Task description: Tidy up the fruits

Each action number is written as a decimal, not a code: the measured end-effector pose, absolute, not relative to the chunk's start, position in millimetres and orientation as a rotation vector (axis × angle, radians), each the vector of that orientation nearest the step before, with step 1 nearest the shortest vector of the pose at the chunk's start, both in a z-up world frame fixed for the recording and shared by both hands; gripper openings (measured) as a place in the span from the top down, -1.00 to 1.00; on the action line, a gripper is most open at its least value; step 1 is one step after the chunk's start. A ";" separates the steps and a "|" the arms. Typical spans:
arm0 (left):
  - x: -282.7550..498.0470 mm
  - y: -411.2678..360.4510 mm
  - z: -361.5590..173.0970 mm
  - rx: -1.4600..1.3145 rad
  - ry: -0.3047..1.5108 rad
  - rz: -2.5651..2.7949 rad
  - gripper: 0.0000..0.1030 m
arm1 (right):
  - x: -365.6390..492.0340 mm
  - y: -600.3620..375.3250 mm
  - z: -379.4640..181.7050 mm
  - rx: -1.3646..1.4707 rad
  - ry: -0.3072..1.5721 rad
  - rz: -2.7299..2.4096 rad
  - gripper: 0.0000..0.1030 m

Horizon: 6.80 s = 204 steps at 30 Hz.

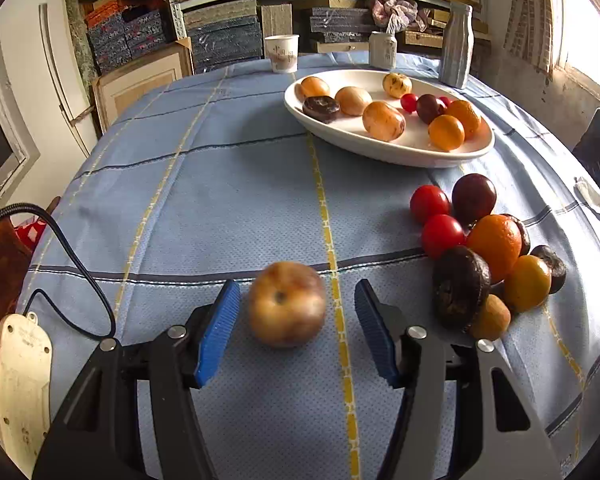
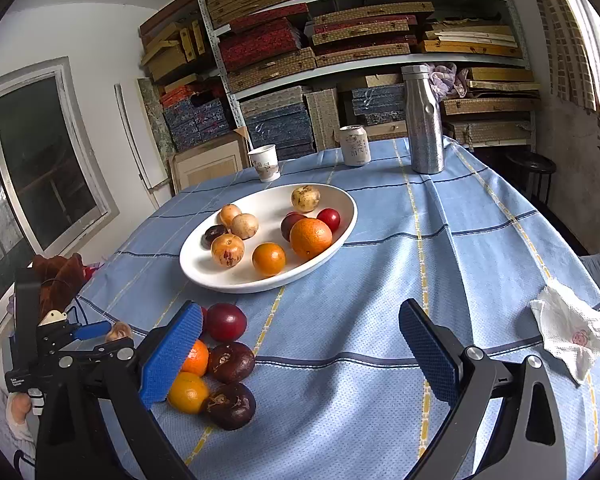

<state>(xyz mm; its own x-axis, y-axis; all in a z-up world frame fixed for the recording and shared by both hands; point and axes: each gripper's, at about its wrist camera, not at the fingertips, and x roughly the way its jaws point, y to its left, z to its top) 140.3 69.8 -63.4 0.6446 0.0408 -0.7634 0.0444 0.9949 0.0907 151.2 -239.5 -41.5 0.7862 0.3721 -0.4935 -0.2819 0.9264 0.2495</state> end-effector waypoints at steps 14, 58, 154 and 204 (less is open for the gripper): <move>147.6 80.7 -70.1 0.036 0.911 -0.008 0.22 | 149.5 -230.3 -42.7 0.125 0.575 0.391 -0.93; 146.9 96.0 -67.2 -0.032 0.903 0.016 0.20 | 144.1 -149.4 -89.1 -0.312 0.869 0.528 0.21; 200.7 63.7 -14.9 0.033 0.765 0.030 -0.90 | 195.6 -198.4 -15.1 0.113 0.617 0.484 -0.93; 165.6 63.4 -62.6 0.106 0.873 -0.020 -0.92 | 194.5 -252.9 -51.6 0.321 0.717 0.397 -0.93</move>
